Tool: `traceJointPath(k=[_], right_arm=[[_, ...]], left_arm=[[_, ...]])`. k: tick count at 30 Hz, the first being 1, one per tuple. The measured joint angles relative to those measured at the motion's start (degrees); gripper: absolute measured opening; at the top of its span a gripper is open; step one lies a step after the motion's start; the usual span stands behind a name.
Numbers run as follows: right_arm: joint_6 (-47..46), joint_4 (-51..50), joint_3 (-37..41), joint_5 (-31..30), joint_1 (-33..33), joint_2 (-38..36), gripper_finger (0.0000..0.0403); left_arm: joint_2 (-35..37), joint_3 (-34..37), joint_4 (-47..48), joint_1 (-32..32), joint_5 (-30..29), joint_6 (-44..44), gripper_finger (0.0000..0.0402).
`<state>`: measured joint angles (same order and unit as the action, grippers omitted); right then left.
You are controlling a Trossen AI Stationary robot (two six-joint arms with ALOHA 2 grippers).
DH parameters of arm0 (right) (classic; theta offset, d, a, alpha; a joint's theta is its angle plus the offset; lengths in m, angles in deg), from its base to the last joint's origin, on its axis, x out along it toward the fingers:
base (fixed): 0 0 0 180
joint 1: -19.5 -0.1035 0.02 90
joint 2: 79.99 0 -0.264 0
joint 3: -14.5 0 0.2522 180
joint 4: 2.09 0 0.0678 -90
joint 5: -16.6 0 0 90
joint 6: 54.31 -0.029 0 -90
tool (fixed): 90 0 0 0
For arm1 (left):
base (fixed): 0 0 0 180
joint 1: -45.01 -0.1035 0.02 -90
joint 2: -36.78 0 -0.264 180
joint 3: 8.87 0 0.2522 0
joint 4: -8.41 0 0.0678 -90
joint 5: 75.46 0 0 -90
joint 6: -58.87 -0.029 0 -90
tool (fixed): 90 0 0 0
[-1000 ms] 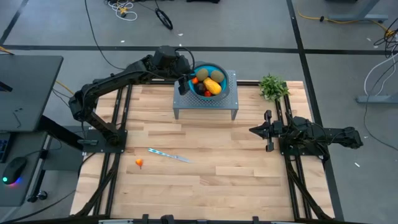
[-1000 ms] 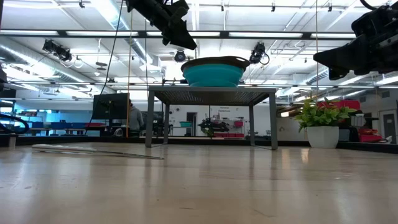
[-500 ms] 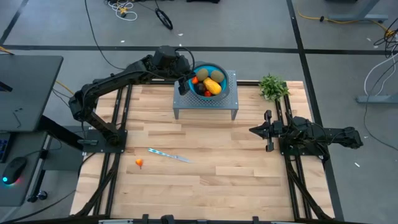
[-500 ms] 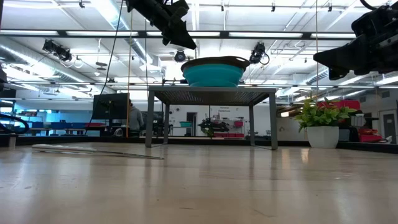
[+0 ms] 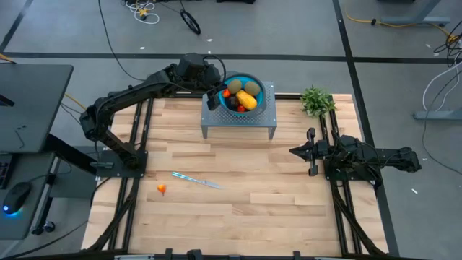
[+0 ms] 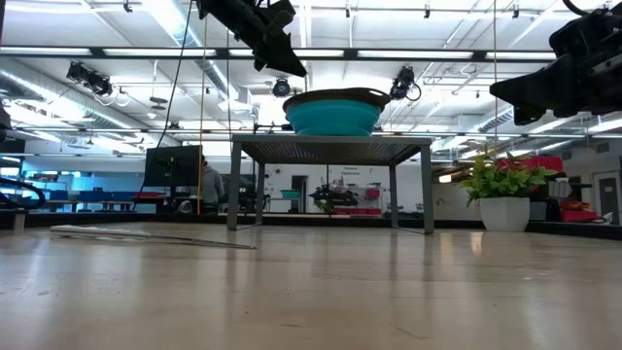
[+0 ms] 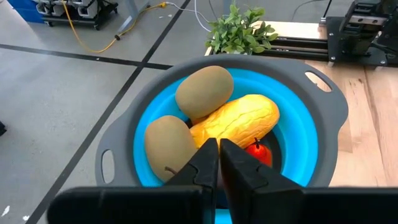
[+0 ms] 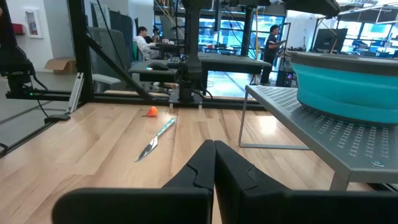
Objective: Pick & Place Fruit
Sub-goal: Put the peach into the blue bin
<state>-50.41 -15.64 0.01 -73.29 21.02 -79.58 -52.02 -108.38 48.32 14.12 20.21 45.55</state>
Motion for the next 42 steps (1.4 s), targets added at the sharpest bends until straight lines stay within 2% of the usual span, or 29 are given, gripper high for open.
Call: traceJointPath(k=[21, 33, 42], right_arm=[[0.0, 0.0, 0.0, 0.0, 0.0, 0.0, 0.0007], [0.0, 0.0, 0.0, 0.0, 0.0, 0.0, 0.0007], [0.0, 0.0, 0.0, 0.0, 0.0, 0.0, 0.0007]], left_arm=[[0.2, 0.0, 0.2, 0.0, 1.5, -1.7, 0.0003], [7.7, 0.0, 1.5, 0.1, 1.5, 0.7, 0.0001], [9.2, 0.0, 4.5, 1.3, 1.3, 0.2, 0.0001]])
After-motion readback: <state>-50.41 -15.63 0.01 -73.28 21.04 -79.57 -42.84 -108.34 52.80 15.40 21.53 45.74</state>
